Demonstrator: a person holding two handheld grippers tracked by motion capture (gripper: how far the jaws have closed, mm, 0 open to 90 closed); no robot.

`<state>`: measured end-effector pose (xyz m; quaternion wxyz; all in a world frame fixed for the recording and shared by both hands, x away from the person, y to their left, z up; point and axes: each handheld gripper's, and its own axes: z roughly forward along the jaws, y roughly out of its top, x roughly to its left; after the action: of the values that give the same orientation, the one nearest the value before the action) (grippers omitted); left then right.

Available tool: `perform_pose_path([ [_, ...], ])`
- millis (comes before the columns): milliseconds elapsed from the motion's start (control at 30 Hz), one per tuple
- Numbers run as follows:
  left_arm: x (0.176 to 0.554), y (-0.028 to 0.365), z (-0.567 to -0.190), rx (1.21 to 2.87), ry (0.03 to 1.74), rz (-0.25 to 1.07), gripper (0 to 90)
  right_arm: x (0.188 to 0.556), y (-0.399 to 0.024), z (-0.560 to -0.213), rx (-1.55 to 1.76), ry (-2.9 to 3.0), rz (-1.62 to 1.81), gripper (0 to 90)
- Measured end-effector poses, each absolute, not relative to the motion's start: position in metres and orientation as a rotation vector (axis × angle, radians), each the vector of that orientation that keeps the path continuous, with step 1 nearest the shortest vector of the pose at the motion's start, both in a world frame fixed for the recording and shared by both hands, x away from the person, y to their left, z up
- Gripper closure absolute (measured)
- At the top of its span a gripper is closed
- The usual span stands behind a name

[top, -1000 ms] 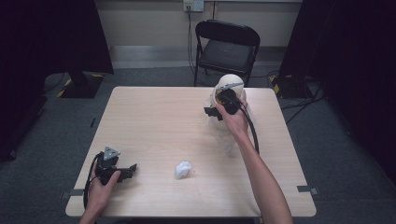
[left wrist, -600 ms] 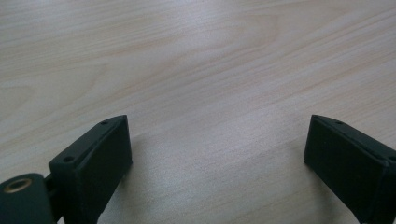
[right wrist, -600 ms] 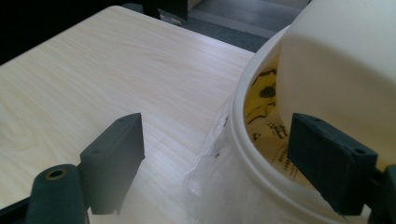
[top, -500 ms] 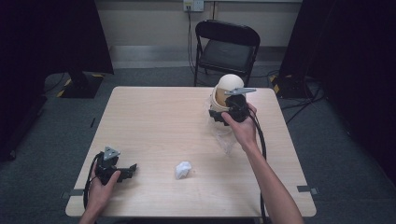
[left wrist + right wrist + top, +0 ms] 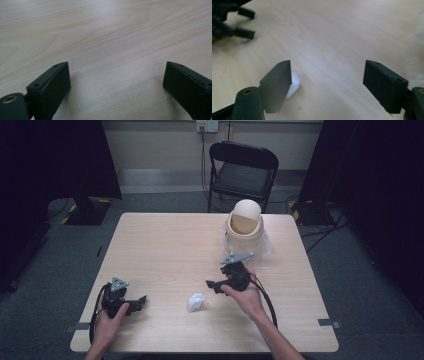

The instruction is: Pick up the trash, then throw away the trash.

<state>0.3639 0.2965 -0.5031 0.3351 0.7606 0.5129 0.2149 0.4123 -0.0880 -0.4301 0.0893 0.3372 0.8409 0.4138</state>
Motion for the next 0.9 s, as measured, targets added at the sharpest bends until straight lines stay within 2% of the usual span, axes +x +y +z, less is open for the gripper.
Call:
perform_pose_path([
  [267, 0.364, 0.297, -0.503, 1.985, 1.338, 0.561, 7.0, 0.390, -0.053, -0.455, 0.878, 2.626, 1.232, 29.5],
  [433, 0.364, 0.297, -0.503, 1.985, 1.338, 0.560, 7.0, 0.385, -0.040, -0.463, 0.813, 2.662, 1.224, 40.1],
  [567, 0.364, 0.297, -0.503, 1.985, 1.338, 0.559, 7.0, 0.380, -0.033, -0.469, 0.780, 2.686, 1.212, 43.6],
  [633, 0.364, 0.297, -0.503, 1.984, 1.338, 0.559, 7.0, 0.378, -0.031, -0.472, 0.764, 2.687, 1.212, 42.2],
  [833, 0.364, 0.297, -0.503, 1.985, 1.338, 0.559, 7.0, 0.376, -0.022, -0.478, 0.753, 2.712, 1.186, 26.8],
  [900, 0.364, 0.297, -0.503, 1.985, 1.338, 0.559, 7.0, 0.374, -0.019, -0.480, 0.732, 2.714, 1.165, 26.7],
])
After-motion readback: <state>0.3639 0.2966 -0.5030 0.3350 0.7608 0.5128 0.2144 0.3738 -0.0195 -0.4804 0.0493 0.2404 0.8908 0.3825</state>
